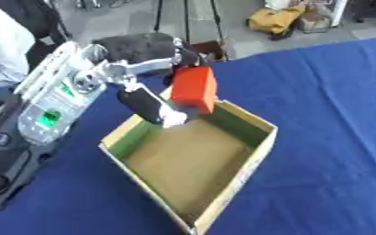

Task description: Pick up objects on the table and place them in the box.

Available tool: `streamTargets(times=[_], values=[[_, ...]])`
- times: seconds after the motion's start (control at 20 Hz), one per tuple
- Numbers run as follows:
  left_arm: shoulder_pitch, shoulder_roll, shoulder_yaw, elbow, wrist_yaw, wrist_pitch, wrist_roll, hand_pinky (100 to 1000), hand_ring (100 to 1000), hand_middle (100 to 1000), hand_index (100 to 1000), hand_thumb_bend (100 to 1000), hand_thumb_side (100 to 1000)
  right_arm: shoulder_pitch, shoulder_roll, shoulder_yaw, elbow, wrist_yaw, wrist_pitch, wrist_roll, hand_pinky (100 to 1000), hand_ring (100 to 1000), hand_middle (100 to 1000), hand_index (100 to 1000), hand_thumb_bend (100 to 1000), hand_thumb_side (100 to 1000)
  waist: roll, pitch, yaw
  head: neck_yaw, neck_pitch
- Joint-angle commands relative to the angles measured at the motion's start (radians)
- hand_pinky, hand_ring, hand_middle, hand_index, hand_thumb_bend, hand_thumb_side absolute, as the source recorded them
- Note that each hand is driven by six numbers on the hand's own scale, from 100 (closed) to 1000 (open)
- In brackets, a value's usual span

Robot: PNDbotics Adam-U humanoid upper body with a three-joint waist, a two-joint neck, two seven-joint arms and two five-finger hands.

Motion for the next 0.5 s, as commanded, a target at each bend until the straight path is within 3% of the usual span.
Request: streamTargets(times=[0.05, 0.25, 0.5], values=[[-0.009, -0.002, -0.004, 0.007, -0.029, -0.018, 0.008, 190, 443, 459, 791, 100, 363, -0.009, -0.016, -0.008, -0.017, 0.007, 0.002, -0.004, 745, 696, 784, 739, 100, 564, -0.024, -0.008, 0.001, -0.004, -0.013], [-0.010, -0.012, -0.009, 0.009, -0.046, -0.028, 0.008, 191, 444, 460, 792, 100, 363, -0.007, -0.016, -0.008, -0.017, 0.009, 0.004, -0.005, 745, 696, 785, 739, 100, 562, -0.024, -0.006, 0.002, -0.010, -0.017], [-0.009, -0.011, -0.009, 0.004, -0.053, -0.032, 0.006, 193, 446, 460, 792, 100, 362, -0.005, -0.014, -0.008, -0.017, 0.010, 0.006, -0.007, 745, 697, 785, 739, 100, 562, -0.024, -0.005, 0.003, -0.049, -0.042]])
